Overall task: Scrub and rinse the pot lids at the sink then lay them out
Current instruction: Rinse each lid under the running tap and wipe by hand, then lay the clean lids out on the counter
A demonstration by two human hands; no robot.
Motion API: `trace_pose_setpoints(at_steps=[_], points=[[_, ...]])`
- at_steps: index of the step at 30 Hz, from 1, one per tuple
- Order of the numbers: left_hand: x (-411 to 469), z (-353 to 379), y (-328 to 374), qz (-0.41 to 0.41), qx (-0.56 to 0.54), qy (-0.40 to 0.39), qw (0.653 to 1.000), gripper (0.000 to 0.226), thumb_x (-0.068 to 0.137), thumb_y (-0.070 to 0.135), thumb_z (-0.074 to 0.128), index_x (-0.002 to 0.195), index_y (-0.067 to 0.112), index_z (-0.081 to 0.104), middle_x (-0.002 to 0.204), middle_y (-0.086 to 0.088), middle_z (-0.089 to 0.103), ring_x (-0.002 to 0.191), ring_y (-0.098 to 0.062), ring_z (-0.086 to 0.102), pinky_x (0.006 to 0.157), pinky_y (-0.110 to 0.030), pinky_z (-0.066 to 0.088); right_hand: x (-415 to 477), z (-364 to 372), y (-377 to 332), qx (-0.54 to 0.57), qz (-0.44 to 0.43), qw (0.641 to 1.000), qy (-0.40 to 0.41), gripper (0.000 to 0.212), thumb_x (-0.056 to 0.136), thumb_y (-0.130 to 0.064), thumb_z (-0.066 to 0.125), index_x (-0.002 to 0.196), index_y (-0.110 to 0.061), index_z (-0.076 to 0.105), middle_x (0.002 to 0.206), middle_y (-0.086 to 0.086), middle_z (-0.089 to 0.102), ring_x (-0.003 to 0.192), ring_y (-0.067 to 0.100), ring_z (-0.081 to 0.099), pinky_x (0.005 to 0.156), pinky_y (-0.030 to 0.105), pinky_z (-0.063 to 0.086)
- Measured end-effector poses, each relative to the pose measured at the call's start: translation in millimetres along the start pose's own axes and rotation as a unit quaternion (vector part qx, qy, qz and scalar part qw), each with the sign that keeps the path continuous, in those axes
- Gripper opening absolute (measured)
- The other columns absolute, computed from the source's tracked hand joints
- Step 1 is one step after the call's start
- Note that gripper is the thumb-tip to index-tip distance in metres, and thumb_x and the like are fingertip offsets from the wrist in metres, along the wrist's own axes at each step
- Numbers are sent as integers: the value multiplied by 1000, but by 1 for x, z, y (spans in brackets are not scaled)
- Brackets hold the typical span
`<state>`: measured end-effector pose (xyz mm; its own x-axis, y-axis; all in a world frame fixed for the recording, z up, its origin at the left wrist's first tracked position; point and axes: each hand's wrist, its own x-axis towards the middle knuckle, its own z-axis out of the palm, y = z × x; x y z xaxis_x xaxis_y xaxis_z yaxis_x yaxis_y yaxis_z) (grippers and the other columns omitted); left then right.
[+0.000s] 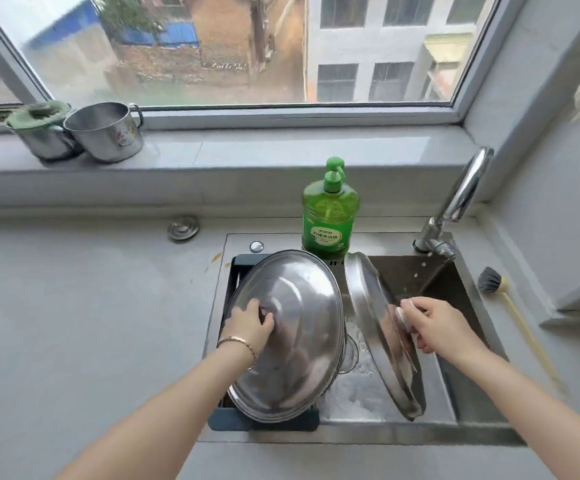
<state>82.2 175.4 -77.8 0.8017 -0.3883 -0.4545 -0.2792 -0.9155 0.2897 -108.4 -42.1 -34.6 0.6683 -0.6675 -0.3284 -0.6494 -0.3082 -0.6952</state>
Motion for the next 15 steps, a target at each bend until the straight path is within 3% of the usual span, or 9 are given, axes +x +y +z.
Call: trace_pose_setpoints(at_steps=[5, 9, 12, 15], points=[[-2, -17, -9, 73, -64, 47, 994, 30, 96, 29, 39, 115, 7, 46, 112, -18, 51, 98, -35, 54, 80, -37, 44, -30, 15, -17, -23, 33, 997, 62, 41, 93, -37, 46, 67, -7, 58, 58, 10, 59, 47, 20, 56, 59, 31, 47], [-10, -53, -12, 153, -182, 108, 965, 22, 95, 25, 39, 102, 9, 53, 95, -15, 60, 84, -31, 56, 70, -34, 44, -46, 14, -31, -21, 25, 992, 126, 45, 94, -34, 46, 55, -13, 51, 44, -3, 47, 43, 16, 53, 52, 26, 36], [-21, -79, -16, 175, -239, 132, 946, 23, 97, 21, 36, 97, 10, 56, 83, -9, 60, 71, -26, 55, 62, -32, 43, -49, 18, -41, -20, 47, 992, 117, 44, 94, -34, 48, 60, -8, 61, 51, 5, 56, 48, 18, 56, 58, 27, 39], [-31, -92, -22, 163, -274, 128, 939, 24, 97, 19, 35, 97, 9, 57, 84, -13, 60, 64, -26, 56, 50, -28, 50, -47, 26, -48, -21, 79, 992, 93, 47, 91, -33, 50, 48, -15, 52, 48, 3, 54, 50, 19, 57, 55, 26, 38]])
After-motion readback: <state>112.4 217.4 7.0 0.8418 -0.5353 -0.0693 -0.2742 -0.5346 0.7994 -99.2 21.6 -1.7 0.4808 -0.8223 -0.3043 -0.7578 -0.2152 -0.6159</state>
